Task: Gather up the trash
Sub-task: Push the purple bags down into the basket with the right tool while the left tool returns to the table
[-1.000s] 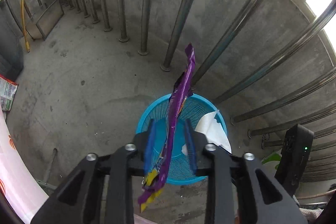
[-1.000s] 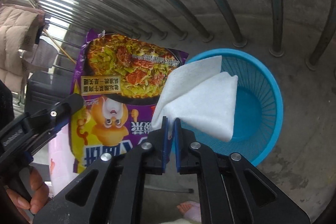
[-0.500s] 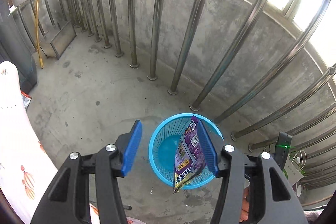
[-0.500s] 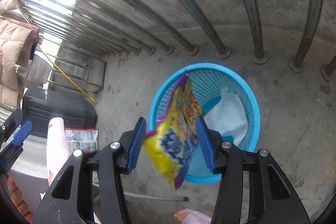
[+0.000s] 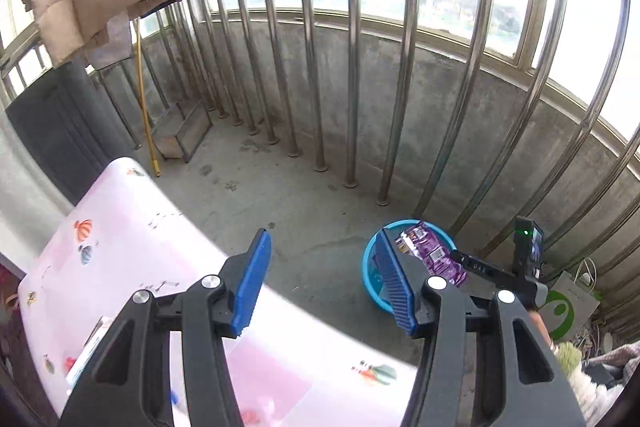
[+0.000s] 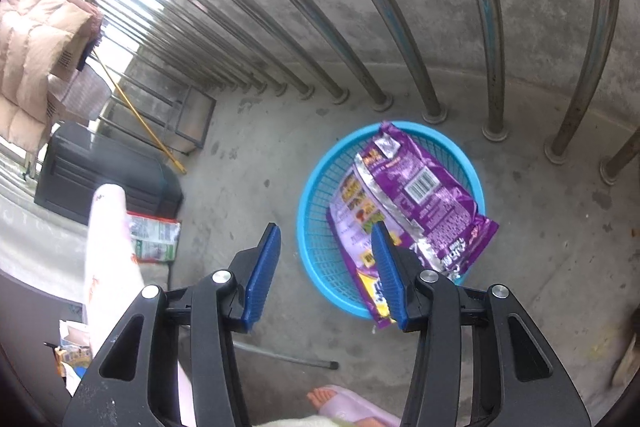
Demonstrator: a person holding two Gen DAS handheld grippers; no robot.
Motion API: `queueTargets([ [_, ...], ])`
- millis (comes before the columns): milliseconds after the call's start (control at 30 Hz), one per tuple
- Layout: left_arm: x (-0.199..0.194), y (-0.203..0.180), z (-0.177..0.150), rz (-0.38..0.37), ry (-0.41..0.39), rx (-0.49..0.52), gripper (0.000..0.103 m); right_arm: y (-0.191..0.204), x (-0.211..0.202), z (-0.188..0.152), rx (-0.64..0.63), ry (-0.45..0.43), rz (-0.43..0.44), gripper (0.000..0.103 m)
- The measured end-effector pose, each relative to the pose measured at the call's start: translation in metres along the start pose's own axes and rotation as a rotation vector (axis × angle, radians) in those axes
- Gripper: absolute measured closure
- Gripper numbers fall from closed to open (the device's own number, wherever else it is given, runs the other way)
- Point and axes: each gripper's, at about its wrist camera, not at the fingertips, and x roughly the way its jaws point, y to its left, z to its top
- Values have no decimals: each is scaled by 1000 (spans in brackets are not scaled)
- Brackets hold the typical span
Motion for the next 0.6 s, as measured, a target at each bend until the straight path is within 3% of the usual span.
queueTargets([
  [100, -45, 44, -40, 33, 6, -68, 49, -15, 36, -3, 16, 111, -109, 74],
  [267, -133, 122, -128, 175, -39, -264, 44, -39, 120, -2, -48, 280, -326, 88],
  [433, -211, 183, -222, 460, -73, -503, 44, -36, 207, 0, -245, 434, -497, 92],
  [600, -254, 216, -283, 630, -63, -677, 44, -32, 278, -4, -405, 605, -661, 92],
])
